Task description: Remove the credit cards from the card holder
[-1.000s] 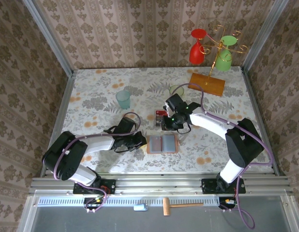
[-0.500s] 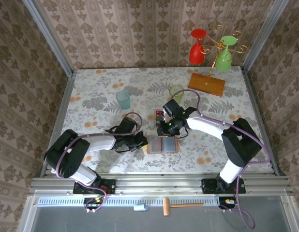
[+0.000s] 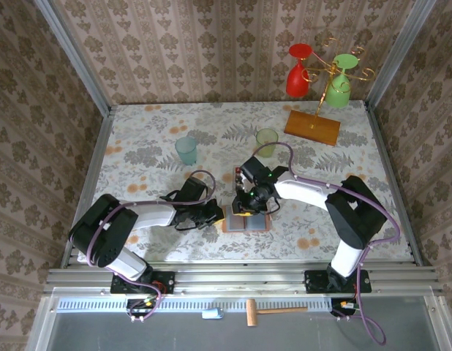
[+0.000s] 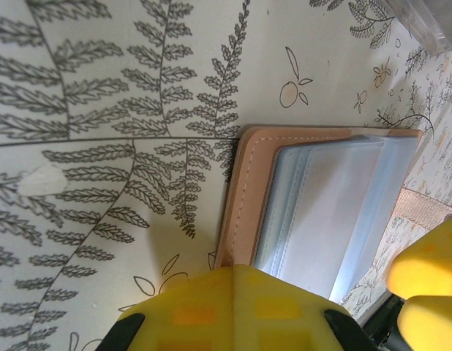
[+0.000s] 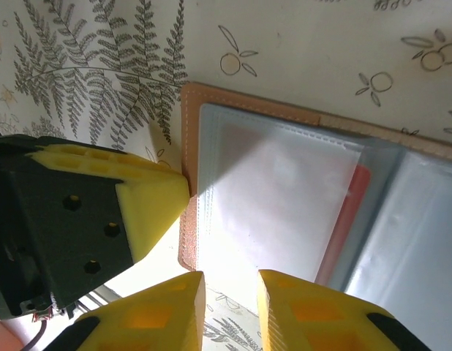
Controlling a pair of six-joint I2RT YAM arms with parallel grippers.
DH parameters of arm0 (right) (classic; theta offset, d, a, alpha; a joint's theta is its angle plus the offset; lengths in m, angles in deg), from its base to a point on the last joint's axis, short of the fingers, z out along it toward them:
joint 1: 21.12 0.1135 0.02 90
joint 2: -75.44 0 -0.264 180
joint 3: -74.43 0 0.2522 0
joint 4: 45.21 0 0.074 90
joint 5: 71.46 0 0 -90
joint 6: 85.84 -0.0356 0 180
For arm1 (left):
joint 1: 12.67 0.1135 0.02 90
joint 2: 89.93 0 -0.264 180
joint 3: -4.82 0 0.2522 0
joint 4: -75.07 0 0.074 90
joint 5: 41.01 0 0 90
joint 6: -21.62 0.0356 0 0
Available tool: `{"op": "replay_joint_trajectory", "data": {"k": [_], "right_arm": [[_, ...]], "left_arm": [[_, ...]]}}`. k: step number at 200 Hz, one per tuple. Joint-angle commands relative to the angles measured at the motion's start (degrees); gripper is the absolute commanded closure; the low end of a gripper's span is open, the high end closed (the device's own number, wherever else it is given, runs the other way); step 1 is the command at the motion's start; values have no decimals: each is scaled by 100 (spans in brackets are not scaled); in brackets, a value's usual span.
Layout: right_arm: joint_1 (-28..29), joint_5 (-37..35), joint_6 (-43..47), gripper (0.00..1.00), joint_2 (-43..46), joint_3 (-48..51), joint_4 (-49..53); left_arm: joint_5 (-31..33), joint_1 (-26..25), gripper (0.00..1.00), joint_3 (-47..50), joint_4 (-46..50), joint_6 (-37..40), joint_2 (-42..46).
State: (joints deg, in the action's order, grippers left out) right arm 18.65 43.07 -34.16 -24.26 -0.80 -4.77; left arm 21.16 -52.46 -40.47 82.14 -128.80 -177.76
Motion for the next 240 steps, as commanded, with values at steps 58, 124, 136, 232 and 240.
{"op": "replay_joint_trajectory", "data": {"k": [58, 124, 136, 232, 240], "right_arm": [[101, 39, -153, 71, -364, 89, -32], [92, -280, -83, 67, -318, 121, 135], [92, -315, -71, 67, -300, 127, 164], [-12, -335, -35, 67, -121, 310, 66], [-13, -331, -21, 67, -96, 326, 51]], "left_arm": [[-28, -12, 94, -62, 155, 3, -63], [-27, 15, 94, -60, 245, 39, -67], [-18, 14, 94, -59, 249, 39, -54], [-18, 24, 94, -151, 397, 82, -75], [-20, 32, 94, -173, 438, 106, -82]]}}
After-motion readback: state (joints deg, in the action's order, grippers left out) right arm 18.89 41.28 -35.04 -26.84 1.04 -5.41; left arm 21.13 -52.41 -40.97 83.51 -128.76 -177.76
